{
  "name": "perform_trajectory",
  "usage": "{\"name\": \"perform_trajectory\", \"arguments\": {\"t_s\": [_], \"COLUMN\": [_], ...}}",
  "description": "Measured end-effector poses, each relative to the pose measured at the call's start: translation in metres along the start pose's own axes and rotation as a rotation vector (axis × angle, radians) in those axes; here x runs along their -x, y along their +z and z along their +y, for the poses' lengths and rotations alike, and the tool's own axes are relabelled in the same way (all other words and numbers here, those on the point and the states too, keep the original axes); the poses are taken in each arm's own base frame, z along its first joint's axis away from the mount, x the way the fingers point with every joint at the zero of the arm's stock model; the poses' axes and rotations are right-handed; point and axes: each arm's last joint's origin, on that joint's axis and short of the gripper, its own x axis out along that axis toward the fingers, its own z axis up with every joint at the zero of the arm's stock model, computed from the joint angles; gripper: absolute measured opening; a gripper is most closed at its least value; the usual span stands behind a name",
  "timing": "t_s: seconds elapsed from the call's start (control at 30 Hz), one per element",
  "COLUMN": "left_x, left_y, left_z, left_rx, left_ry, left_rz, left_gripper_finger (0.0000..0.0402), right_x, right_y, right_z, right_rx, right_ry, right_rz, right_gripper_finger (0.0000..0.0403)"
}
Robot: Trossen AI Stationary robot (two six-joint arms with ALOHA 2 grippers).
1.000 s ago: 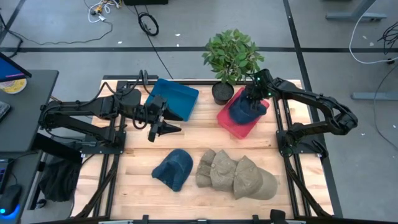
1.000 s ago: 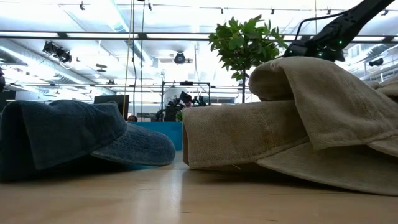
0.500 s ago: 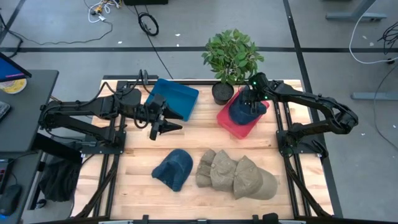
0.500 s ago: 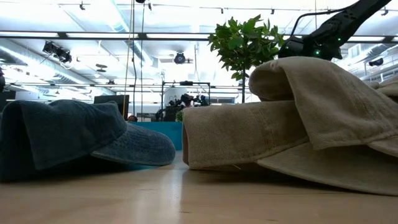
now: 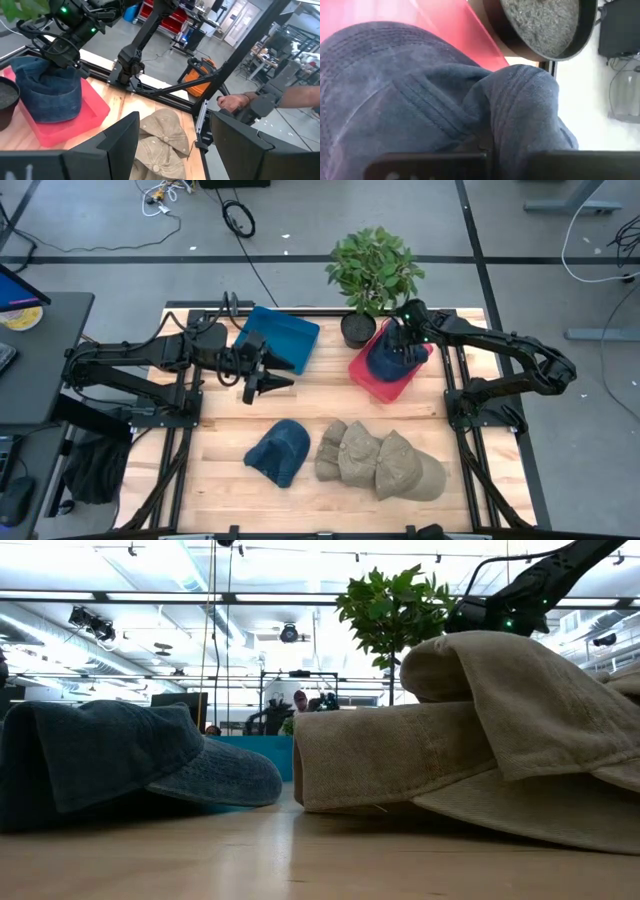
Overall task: Pick & Place hat
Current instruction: Put the bottom blue cap into the red bin
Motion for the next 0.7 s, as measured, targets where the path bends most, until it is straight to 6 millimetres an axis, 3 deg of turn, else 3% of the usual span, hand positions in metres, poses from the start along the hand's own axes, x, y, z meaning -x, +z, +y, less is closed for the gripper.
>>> {"name": "perform_trajectory", "arguments": {"t_s": [0.47,0.7], "left_x": [0.0,0.0], "left_y": [0.0005,0.0006], "left_z": [0.001,0.0013], "left_rx": [0.025,0.026], "left_ry": [0.034,0.044], "left_rz": [-0.017,-0.022], "left_gripper_finger": [0.0248,0.0248], "right_x": [0.0004,0.0004], "right_y": [0.0064,0.0072], "right_z": [-0.0045,-0.0031], "right_rx": [0.069,-0.065], "right_ry": [-0.059,-0.018], "right_rz": [-0.049,-0.092], "right_gripper_finger": [0.0005,0.0006]}}
